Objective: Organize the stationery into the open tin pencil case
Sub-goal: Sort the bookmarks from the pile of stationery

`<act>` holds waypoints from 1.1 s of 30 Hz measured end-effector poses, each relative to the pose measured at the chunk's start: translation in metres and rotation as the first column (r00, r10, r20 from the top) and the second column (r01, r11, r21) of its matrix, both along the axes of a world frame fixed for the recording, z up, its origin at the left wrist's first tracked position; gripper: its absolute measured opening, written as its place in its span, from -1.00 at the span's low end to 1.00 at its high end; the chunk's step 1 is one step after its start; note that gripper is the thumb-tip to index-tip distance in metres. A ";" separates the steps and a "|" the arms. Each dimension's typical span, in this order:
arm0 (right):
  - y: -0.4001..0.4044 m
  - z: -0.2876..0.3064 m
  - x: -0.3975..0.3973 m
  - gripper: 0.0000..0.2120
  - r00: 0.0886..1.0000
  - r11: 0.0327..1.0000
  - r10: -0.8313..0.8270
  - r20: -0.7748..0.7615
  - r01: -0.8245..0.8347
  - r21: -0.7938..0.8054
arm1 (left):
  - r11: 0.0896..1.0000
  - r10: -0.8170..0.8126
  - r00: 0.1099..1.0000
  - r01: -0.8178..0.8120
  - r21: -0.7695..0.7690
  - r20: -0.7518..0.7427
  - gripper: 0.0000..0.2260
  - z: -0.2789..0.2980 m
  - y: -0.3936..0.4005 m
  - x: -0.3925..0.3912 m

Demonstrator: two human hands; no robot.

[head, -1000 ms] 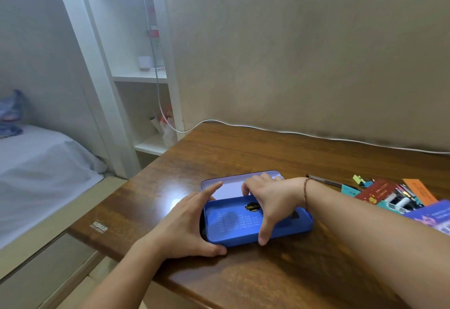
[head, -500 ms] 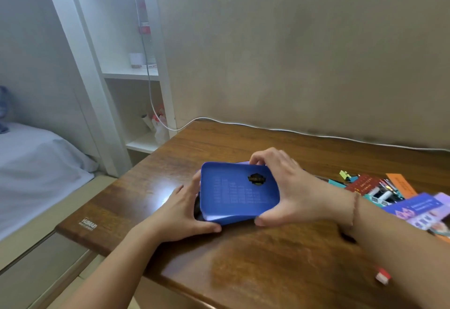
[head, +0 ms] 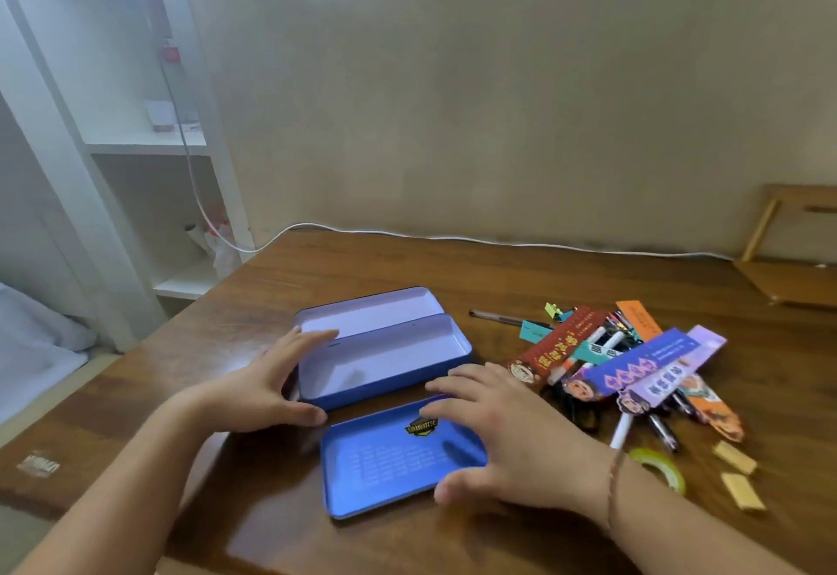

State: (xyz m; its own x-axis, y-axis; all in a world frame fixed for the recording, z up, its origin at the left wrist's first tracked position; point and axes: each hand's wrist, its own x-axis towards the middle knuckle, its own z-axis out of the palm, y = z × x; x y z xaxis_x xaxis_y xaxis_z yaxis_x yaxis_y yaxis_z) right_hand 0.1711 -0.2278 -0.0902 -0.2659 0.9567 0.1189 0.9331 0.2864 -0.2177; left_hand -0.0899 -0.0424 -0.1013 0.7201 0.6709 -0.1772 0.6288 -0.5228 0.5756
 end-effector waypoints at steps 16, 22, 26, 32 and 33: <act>-0.035 -0.005 0.149 -0.89 0.771 0.749 -0.529 -0.355 0.621 0.233 | 0.967 0.118 0.992 -0.123 0.223 0.038 -0.51 0.016 -0.119 0.240; -0.035 -0.011 0.141 -0.81 0.870 0.824 -0.428 -0.246 0.487 0.290 | 0.961 0.101 0.965 -0.158 0.228 0.243 -0.66 0.009 -0.113 0.239; -0.038 -0.005 0.150 -0.70 0.865 0.709 -0.422 -0.270 0.501 0.497 | 0.974 0.132 0.853 -0.207 0.096 0.505 -0.76 0.013 -0.103 0.229; -0.047 0.013 0.156 -0.52 0.825 0.535 -0.542 -0.160 0.485 0.692 | 0.974 -0.094 0.662 -0.094 0.207 0.744 -0.82 0.024 -0.091 0.210; -0.048 0.013 0.155 -0.59 0.832 0.538 -0.532 -0.159 0.477 0.695 | 0.979 -0.117 0.620 -0.059 0.195 0.776 -0.83 0.026 -0.092 0.209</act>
